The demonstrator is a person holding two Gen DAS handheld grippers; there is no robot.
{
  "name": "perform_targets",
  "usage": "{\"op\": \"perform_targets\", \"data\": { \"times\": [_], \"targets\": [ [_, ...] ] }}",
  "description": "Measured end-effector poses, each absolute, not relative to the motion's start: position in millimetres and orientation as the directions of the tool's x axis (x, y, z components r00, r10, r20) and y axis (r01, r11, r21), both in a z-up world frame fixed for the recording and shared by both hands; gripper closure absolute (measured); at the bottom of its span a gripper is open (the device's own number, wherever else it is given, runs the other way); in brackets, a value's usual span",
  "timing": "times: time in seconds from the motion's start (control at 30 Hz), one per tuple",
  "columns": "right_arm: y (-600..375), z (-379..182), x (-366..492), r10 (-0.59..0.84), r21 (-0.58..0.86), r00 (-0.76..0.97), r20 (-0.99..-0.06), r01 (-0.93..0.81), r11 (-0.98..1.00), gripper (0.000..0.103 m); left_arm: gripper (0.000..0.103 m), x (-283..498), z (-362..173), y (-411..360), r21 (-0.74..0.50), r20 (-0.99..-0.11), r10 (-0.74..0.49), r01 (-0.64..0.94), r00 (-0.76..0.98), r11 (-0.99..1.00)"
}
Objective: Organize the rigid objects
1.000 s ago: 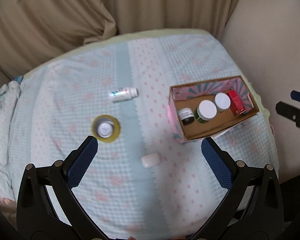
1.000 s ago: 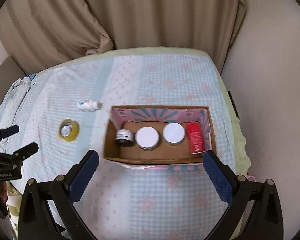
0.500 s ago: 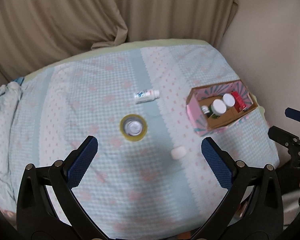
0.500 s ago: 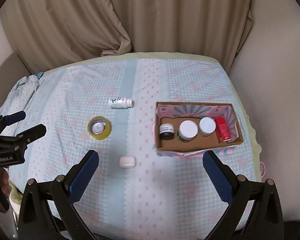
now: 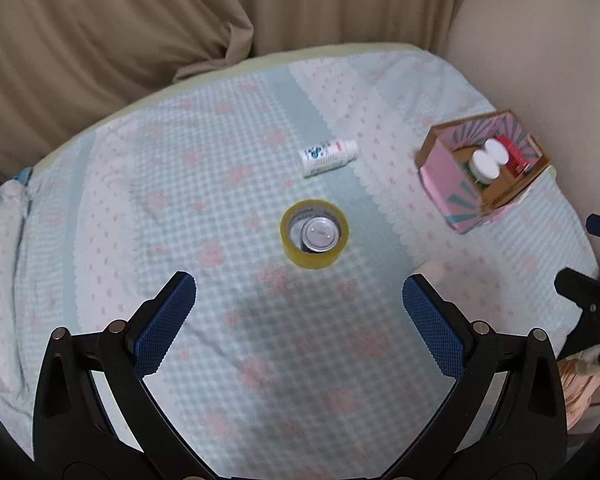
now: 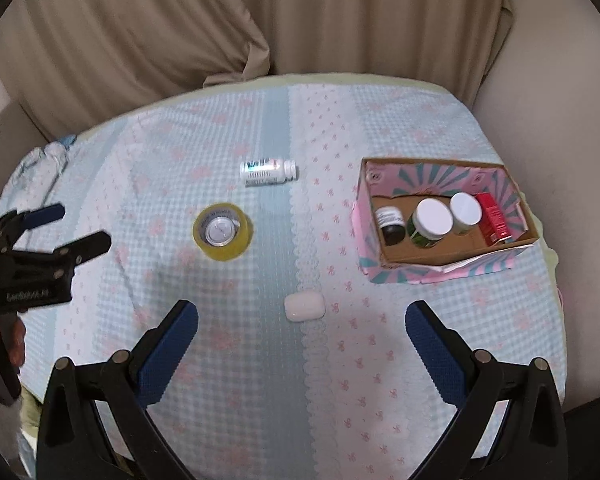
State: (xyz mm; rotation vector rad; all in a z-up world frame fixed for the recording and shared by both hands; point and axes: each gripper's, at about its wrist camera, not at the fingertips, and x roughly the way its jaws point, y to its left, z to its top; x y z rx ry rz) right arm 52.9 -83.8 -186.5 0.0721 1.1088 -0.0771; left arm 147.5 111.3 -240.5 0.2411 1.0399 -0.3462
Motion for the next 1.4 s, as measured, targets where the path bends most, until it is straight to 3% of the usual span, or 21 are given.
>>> {"op": "perform_targets", "data": {
  "times": [0.47, 0.67, 0.83, 1.03, 1.13, 1.2, 1.27, 1.4],
  "targets": [
    [-83, -339, 91, -0.062, -0.02, 0.374, -0.925, 0.114, 0.993, 0.0, 0.0, 216, -405, 90, 0.072, -0.883, -0.169, 0.483, 0.437, 0.873],
    [-88, -384, 99, -0.066, -0.025, 0.342, -0.937, 0.124, 0.992, 0.0, 0.0, 231, -438, 82, 0.023, -0.858, -0.247, 0.513, 0.451, 0.858],
    [-85, -403, 107, -0.071, -0.039, 0.346, -0.935, 0.099, 0.994, 0.001, 0.0, 232, -449, 66, 0.058, -0.846, -0.259, 0.563, 0.466, 0.824],
    [-83, -415, 111, -0.074, -0.043, 0.336, -0.939, 0.098, 0.994, 0.016, 0.0, 237, -451, 54, 0.076, -0.836, -0.266, 0.581, 0.48, 0.81],
    [-84, -417, 110, -0.075, -0.04, 0.342, -0.937, 0.108, 0.993, 0.018, 0.001, 238, -448, 53, 0.074, -0.829, -0.276, 0.584, 0.487, 0.808],
    [-83, -420, 109, -0.081, -0.048, 0.337, -0.938, 0.105, 0.993, 0.038, 0.005, 240, -446, 53, 0.079, -0.825, -0.277, 0.586, 0.492, 0.807],
    [-82, -424, 110, -0.073, -0.043, 0.327, -0.942, 0.098, 0.994, 0.045, 0.005, 243, -445, 54, 0.065, -0.826, -0.286, 0.586, 0.485, 0.808],
    [-79, -426, 108, -0.087, -0.059, 0.331, -0.939, 0.094, 0.994, 0.045, 0.005, 241, -446, 56, 0.059, -0.823, -0.293, 0.587, 0.487, 0.807]
  ]
}}
